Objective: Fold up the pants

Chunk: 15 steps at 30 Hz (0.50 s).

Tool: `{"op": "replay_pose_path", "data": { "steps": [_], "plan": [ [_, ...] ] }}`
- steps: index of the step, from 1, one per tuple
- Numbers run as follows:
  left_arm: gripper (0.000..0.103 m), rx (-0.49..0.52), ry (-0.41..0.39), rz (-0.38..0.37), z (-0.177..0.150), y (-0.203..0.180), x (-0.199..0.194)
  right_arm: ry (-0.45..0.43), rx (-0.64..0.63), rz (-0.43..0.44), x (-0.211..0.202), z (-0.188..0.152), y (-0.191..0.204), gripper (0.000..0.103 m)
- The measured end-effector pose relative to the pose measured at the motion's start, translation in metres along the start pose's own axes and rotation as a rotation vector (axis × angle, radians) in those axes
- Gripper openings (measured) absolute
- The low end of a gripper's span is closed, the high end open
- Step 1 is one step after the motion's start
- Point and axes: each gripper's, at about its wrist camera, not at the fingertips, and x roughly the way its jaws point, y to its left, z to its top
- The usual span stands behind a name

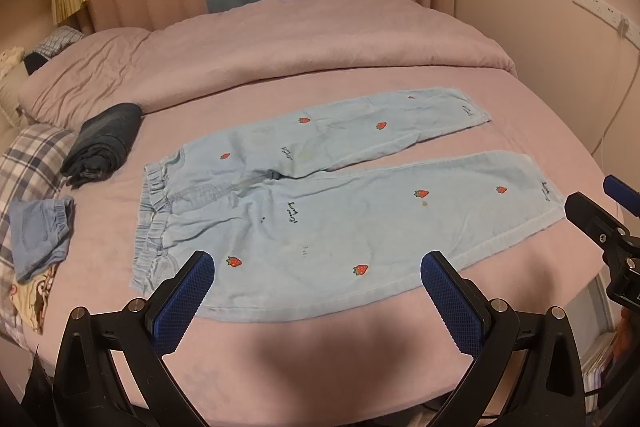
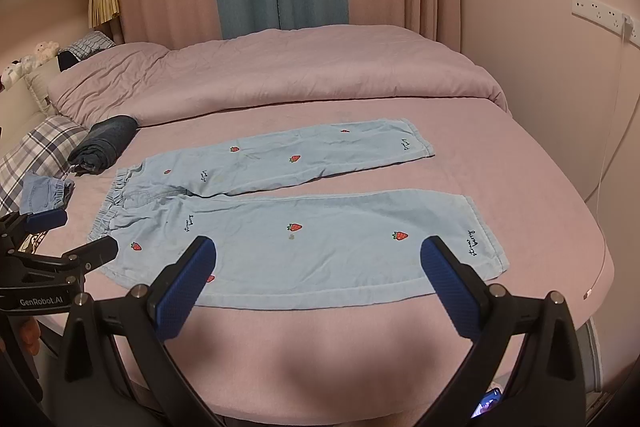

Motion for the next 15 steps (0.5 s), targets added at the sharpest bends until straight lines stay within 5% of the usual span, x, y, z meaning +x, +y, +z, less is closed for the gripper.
{"op": "replay_pose_path", "data": {
  "steps": [15],
  "plan": [
    [0.103, -0.001, 0.006, -0.006, -0.0026, 0.0021, 0.0004, 0.005, 0.001, -0.001, 0.0001, 0.0026, -0.0022, 0.103]
  ]
}}
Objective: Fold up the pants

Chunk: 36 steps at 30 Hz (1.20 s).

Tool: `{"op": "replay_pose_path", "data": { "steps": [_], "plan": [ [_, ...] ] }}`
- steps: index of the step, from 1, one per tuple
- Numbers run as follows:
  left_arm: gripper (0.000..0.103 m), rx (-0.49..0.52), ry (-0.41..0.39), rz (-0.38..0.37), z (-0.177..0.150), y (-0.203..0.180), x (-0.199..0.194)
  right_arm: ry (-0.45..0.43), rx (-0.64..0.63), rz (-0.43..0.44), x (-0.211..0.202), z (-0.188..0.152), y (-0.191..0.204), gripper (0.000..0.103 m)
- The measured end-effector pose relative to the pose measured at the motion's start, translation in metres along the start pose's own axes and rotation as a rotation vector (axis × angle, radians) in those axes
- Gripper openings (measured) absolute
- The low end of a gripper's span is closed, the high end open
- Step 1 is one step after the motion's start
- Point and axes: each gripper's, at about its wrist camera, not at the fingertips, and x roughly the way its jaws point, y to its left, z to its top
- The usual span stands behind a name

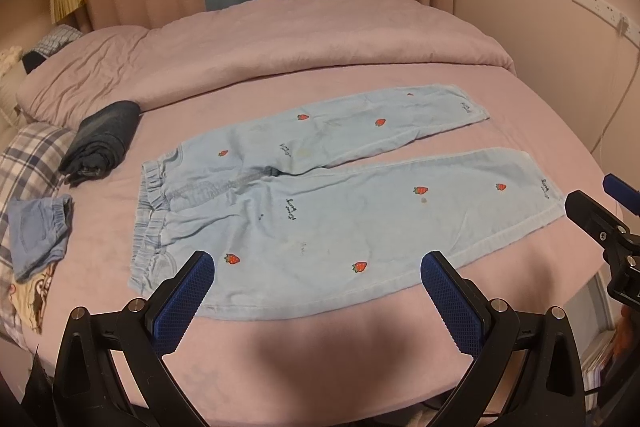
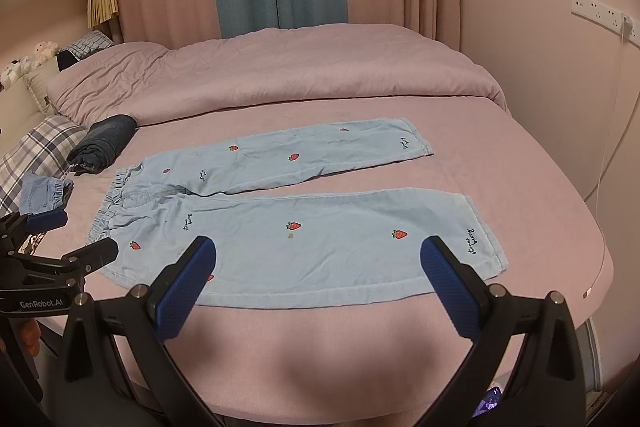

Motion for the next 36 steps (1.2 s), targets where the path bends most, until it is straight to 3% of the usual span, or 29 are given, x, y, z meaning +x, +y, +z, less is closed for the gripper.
{"op": "replay_pose_path", "data": {
  "steps": [36],
  "plan": [
    [0.103, 0.001, 0.007, -0.003, -0.003, -0.004, 0.001, 0.001, -0.006, -0.004, 0.001, -0.008, 0.007, 0.103]
  ]
}}
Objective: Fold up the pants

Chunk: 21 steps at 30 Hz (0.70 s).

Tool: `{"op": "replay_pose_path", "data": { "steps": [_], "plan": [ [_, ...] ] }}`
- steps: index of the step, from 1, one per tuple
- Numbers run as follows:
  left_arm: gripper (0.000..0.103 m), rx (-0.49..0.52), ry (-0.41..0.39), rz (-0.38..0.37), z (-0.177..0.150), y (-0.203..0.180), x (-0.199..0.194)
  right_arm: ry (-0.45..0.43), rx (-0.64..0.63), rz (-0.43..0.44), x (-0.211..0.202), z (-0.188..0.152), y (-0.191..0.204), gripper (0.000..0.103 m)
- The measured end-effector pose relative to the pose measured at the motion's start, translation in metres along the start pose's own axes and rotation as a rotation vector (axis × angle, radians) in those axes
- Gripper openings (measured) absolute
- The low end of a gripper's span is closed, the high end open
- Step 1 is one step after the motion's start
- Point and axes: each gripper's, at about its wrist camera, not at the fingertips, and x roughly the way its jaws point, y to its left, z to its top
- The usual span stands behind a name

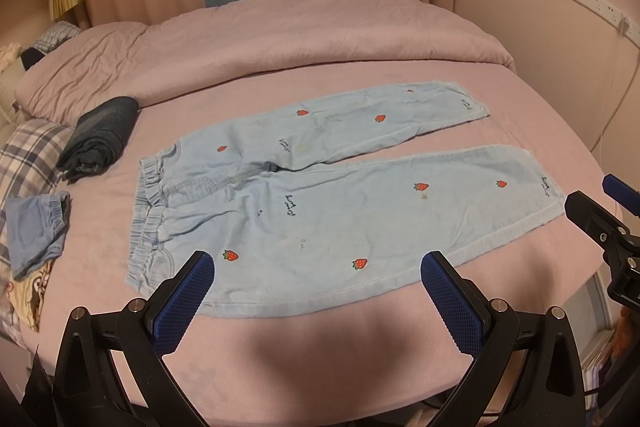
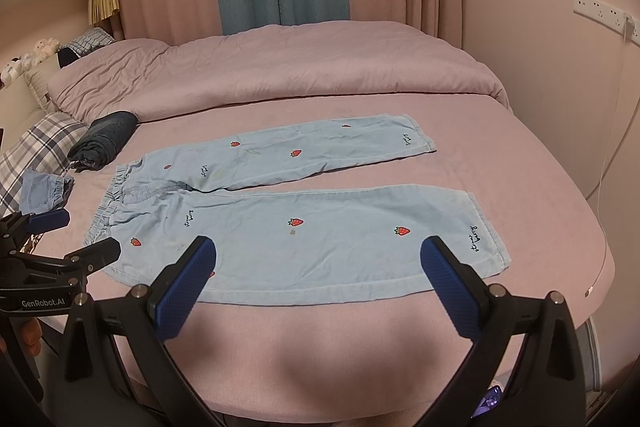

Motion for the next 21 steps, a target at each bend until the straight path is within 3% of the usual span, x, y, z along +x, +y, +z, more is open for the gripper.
{"op": "replay_pose_path", "data": {
  "steps": [21],
  "plan": [
    [0.103, 0.000, 0.014, -0.007, -0.0034, 0.0012, 0.0039, 0.002, 0.000, -0.004, 0.0010, -0.0017, 0.0020, 0.103]
  ]
}}
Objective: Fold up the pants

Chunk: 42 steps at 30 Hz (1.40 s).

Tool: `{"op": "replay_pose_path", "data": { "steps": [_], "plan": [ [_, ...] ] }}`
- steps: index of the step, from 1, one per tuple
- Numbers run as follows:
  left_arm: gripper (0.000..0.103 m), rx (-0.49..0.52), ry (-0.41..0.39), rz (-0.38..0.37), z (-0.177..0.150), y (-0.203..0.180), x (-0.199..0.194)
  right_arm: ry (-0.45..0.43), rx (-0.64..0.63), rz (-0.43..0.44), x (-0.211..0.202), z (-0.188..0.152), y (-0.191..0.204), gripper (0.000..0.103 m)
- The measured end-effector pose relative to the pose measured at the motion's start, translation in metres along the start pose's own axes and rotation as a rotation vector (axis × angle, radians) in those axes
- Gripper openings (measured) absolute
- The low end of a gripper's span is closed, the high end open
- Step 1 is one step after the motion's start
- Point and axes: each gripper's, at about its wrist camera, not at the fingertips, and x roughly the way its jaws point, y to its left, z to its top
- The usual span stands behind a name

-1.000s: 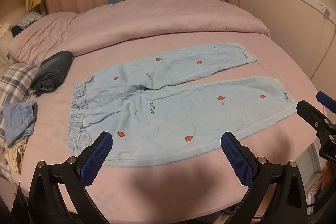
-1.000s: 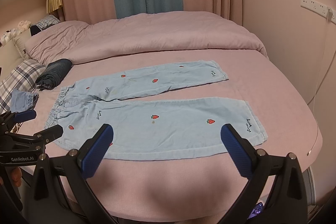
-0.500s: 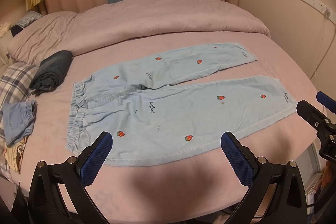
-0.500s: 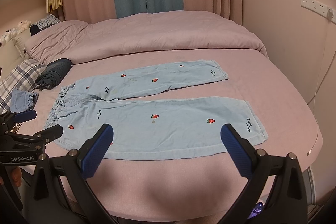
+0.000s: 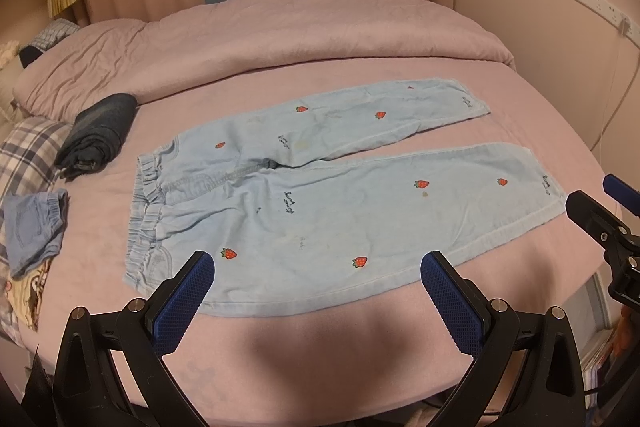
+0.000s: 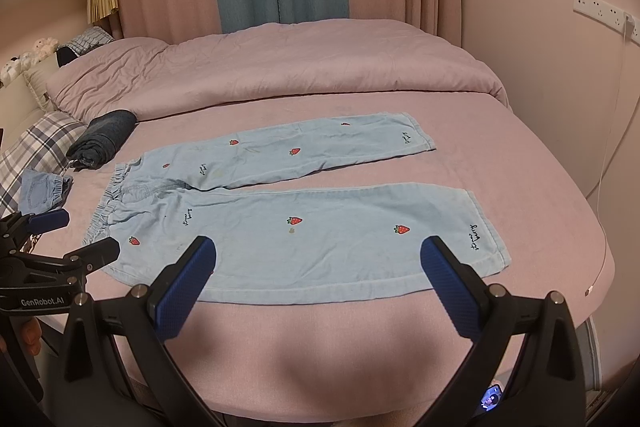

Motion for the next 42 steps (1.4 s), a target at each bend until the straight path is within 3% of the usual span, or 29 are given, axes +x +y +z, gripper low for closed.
{"op": "replay_pose_path", "data": {
  "steps": [12, 17, 20, 23, 25, 31, 36, 37, 38, 39, 41, 42],
  "plan": [
    [0.103, -0.132, 0.055, -0.067, 0.003, 0.033, 0.024, 0.038, -0.014, 0.011, 0.018, 0.000, 0.006, 0.103],
    [0.103, -0.228, 0.076, -0.156, -0.003, 0.064, 0.041, 0.070, -0.032, 0.054, 0.035, 0.001, 0.018, 0.103],
    [0.103, -0.308, 0.186, -0.188, -0.017, 0.088, 0.065, 0.106, -0.065, 0.152, 0.050, -0.002, 0.034, 0.103],
    [0.103, -0.472, 0.239, -0.239, -0.043, 0.121, 0.080, 0.201, -0.105, 0.292, 0.077, -0.017, 0.054, 0.103],
    [0.103, -0.614, 0.227, -0.249, -0.063, 0.148, 0.086, 0.264, -0.078, 0.356, 0.094, -0.027, 0.058, 0.102],
    [0.103, -0.954, 0.175, -0.358, -0.100, 0.192, 0.099, 0.489, 0.221, 0.621, 0.149, -0.068, 0.055, 0.090],
    [0.100, -1.065, 0.088, -0.379, -0.107, 0.208, 0.107, 0.570, 0.361, 0.656, 0.166, -0.095, 0.065, 0.077],
    [0.095, -1.073, 0.058, -0.380, -0.102, 0.212, 0.109, 0.554, 0.381, 0.657, 0.168, -0.095, 0.067, 0.073],
    [0.078, -1.072, 0.043, -0.373, -0.098, 0.217, 0.112, 0.540, 0.396, 0.660, 0.168, -0.092, 0.069, 0.070],
    [0.068, -1.073, 0.052, -0.363, -0.094, 0.221, 0.117, 0.530, 0.410, 0.661, 0.170, -0.090, 0.069, 0.064],
    [0.044, -1.092, 0.079, -0.370, -0.097, 0.230, 0.129, 0.512, 0.469, 0.658, 0.177, -0.087, 0.070, 0.051],
    [0.037, -1.097, 0.084, -0.371, -0.099, 0.231, 0.132, 0.518, 0.493, 0.644, 0.182, -0.087, 0.067, 0.036]
  ]
}}
